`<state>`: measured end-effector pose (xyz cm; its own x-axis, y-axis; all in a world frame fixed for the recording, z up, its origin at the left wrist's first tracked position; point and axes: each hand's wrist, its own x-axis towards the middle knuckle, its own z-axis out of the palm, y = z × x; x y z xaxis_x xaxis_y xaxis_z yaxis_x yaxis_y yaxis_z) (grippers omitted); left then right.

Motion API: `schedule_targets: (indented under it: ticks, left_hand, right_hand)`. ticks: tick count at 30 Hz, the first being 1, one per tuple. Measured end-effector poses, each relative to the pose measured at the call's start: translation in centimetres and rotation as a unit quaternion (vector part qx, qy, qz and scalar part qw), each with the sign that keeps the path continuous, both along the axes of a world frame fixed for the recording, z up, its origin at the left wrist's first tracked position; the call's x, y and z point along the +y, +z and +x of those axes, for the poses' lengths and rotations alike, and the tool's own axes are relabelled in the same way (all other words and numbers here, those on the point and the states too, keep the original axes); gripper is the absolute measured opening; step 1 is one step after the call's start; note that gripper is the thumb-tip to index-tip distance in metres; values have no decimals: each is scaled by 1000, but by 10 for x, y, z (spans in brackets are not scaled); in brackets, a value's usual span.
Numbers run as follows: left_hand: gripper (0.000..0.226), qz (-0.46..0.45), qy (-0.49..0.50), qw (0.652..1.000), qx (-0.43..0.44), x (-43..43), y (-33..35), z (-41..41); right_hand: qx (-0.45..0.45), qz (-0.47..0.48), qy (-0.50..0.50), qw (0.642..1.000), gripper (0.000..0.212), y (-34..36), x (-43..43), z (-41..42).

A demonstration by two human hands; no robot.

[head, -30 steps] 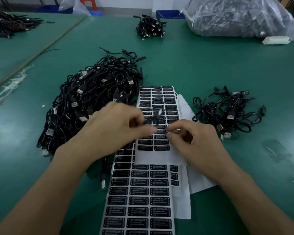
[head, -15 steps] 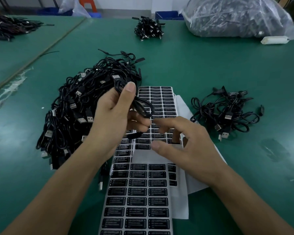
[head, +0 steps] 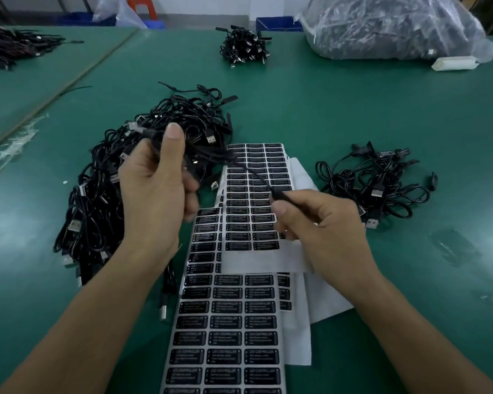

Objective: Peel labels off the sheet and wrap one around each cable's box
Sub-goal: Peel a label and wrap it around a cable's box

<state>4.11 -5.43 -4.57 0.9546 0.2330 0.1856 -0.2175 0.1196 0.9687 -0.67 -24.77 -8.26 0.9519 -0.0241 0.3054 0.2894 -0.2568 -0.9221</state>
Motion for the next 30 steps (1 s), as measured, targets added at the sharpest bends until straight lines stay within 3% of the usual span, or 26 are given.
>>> schedule_targets:
  ticks: [4,7,10,12,14,17,20,23,27,28,30]
  left_hand:
    - [41,45,122,987,-97,2,-3,4]
    - [34,215,154,930,-255,-3,-6,0]
    - [23,405,64,833,-372,-14,-11,-9]
    - [27,522,-37,777,-351,-20,-15,-13]
    - [36,581,-118,757,-275,-23,-15,-16]
    - [41,580,-168,779,-167,-22,-14,-16]
    - [39,601,-171,775,-96,-22,-18,-15]
    - [35,578,-173,795,-57,-23,-22,-16]
    - [31,514,-177,839,3,-24,-24,-14]
    - [31,504,-177,845,12,-24,-26,-14]
    - [33,490,-179,853,25,-24,-27,-13]
  right_hand:
    - [16,-15,-22,1000,30,-1,-8,4]
    - [16,-70,1,997,37,0,-9,2]
    - [15,-98,51,994,32,3,-7,0]
    - [14,-55,74,996,23,5,-6,-1]
    - [46,14,65,997,14,6,-6,-2]
    - [58,3,-22,998,9,6,-9,-2]
    - [60,-34,-116,991,10,6,-13,1]
    - [85,-145,-176,970,21,6,-19,-2]
    - [165,-283,-118,937,66,7,-15,-10]
    - [173,-283,-99,938,67,8,-14,-11]
    - [170,-243,-76,952,47,9,-14,-10]
